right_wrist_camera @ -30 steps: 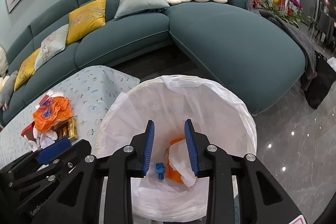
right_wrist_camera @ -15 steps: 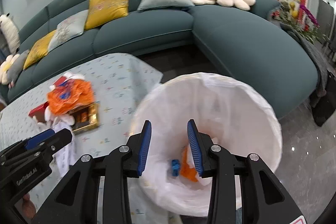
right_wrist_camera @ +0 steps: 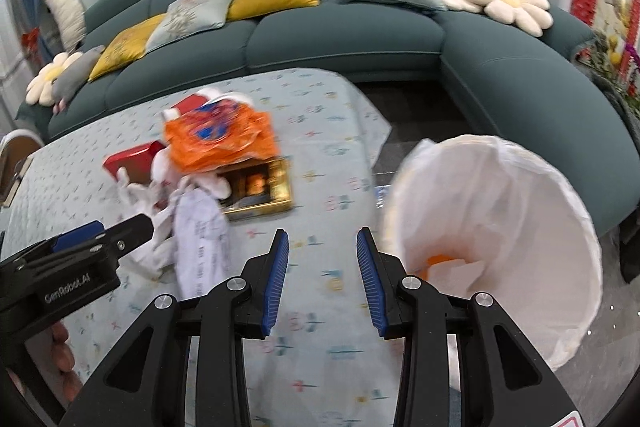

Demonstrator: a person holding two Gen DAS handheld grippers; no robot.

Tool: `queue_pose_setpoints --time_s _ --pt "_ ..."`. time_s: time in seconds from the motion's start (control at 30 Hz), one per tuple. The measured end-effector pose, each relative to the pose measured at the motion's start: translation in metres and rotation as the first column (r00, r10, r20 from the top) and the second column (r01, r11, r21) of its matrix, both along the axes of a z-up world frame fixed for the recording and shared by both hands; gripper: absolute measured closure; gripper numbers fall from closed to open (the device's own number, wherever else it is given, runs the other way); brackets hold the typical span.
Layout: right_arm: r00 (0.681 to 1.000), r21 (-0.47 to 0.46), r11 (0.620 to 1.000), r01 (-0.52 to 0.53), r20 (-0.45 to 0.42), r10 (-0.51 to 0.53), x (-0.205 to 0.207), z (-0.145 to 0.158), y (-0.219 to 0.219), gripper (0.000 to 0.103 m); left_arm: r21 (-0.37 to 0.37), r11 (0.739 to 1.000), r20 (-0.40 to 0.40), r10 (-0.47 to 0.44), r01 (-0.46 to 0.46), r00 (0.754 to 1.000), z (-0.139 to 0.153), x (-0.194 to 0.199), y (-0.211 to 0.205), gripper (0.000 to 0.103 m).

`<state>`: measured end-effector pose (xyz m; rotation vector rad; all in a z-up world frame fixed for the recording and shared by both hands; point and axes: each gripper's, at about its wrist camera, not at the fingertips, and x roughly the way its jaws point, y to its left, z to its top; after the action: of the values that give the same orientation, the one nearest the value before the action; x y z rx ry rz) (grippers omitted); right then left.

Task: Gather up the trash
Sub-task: 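Move both grippers back over the white gloves and paper receipt, then grasp the white glove with the left gripper while the right gripper grasps the paper receipt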

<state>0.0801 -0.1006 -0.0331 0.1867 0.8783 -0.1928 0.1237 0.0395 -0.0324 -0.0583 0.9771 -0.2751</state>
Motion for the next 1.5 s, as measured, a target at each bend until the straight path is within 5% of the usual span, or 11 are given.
queue_pose_setpoints --time_s 0.57,0.73,0.97,1.13,1.5 --pt "0.984 0.062 0.983 -0.170 -0.035 0.173 0.027 -0.024 0.064 0.057 0.044 0.999 -0.094 0.026 -0.022 0.995 -0.048 0.032 0.028 0.027" --pt "0.978 0.067 0.979 -0.195 -0.062 0.199 0.034 -0.035 0.072 0.057 0.028 0.999 -0.113 0.020 -0.017 0.993 -0.055 0.037 0.031 0.041" --pt "0.970 0.066 0.973 -0.221 -0.091 0.226 0.036 -0.047 0.076 0.059 0.008 1.000 -0.108 -0.007 0.008 0.994 -0.053 0.035 0.033 0.086" --pt "0.966 0.087 0.968 -0.237 -0.081 0.244 0.034 -0.047 0.074 0.075 0.013 1.000 -0.088 -0.009 0.010 0.996 -0.046 0.031 0.033 0.093" --pt "0.972 0.100 0.967 -0.235 -0.006 0.237 0.026 -0.025 0.065 0.077 0.001 1.000 -0.031 -0.017 0.017 0.999 -0.013 0.014 0.022 0.094"
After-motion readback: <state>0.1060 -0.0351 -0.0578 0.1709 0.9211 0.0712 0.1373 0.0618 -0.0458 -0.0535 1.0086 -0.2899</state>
